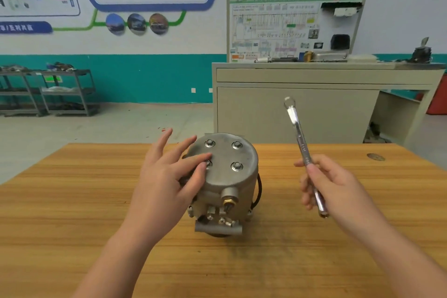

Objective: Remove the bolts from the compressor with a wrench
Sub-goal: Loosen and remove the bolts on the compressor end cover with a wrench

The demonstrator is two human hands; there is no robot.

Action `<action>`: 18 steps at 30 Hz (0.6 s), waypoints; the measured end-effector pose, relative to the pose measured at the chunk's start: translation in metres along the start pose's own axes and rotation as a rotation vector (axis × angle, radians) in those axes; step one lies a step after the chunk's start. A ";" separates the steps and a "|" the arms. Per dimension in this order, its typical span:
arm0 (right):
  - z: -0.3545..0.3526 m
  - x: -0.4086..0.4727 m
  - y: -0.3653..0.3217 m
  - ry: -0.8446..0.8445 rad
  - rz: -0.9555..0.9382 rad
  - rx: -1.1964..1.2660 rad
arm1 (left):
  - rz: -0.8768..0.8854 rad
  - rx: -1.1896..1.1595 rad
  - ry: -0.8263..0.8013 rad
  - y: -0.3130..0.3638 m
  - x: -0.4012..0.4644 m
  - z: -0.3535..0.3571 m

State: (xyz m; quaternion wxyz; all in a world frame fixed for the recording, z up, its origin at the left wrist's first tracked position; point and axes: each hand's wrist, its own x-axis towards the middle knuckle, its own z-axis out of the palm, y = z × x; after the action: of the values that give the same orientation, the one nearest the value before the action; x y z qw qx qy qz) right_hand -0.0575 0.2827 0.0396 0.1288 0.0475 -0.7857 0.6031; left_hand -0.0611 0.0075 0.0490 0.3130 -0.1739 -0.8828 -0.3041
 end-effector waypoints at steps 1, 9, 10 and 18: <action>0.001 -0.006 -0.015 -0.100 -0.010 0.056 | 0.020 0.059 -0.004 0.003 0.001 -0.002; -0.004 -0.020 -0.060 -0.424 0.263 -0.264 | 0.008 0.226 -0.230 0.023 0.009 0.000; -0.006 -0.018 -0.060 -0.413 0.285 -0.290 | 0.003 0.215 -0.232 0.023 0.010 -0.001; -0.018 -0.008 -0.071 -0.468 0.334 -0.394 | -0.003 0.199 -0.285 0.021 0.011 -0.001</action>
State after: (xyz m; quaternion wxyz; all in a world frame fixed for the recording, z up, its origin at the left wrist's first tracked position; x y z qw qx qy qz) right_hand -0.0305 0.2804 0.1077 -0.1486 0.0293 -0.8922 0.4255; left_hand -0.0581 0.0241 0.0657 0.1998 -0.1821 -0.9443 -0.1877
